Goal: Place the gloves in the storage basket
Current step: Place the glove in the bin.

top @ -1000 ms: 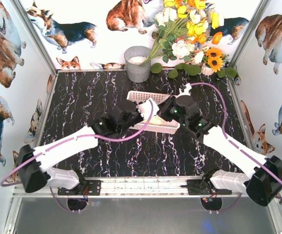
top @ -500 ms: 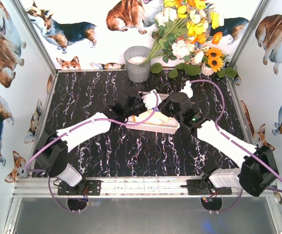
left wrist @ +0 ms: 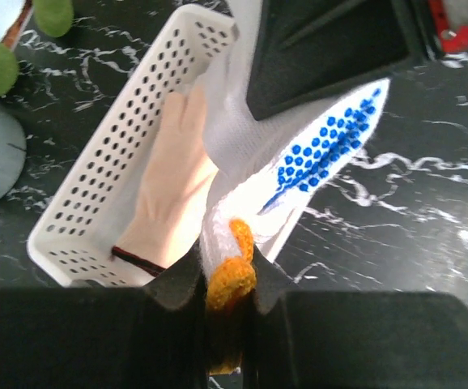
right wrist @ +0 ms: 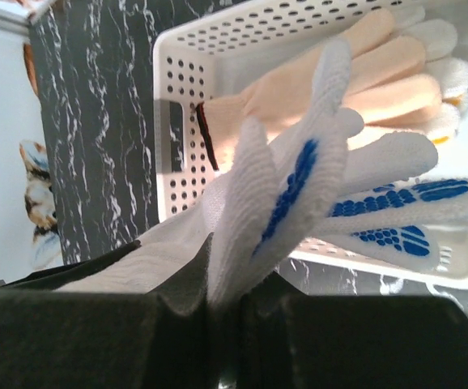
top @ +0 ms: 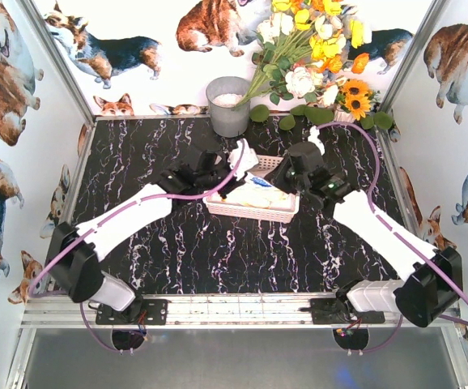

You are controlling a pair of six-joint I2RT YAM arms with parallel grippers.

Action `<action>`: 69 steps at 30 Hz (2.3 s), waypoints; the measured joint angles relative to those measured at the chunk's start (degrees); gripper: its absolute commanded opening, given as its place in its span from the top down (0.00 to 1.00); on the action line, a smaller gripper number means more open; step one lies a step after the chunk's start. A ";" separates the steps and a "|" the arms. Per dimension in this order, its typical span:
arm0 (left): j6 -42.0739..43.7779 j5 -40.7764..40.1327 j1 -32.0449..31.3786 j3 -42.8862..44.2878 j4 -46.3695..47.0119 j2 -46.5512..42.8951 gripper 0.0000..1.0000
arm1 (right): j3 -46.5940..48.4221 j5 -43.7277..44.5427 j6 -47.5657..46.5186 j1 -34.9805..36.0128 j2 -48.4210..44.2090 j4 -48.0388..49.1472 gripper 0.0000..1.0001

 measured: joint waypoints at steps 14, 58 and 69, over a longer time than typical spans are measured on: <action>-21.40 16.17 0.76 -1.84 -1.25 -1.31 1.00 | 13.79 -4.48 -5.25 -0.04 3.06 -26.53 1.00; -44.13 24.79 9.07 4.09 5.07 18.60 1.00 | 45.86 -6.40 -18.34 -5.20 38.23 -47.84 1.00; -48.76 24.46 9.07 6.14 9.03 22.29 1.00 | 48.39 -4.76 -19.15 -6.29 39.78 -49.33 1.00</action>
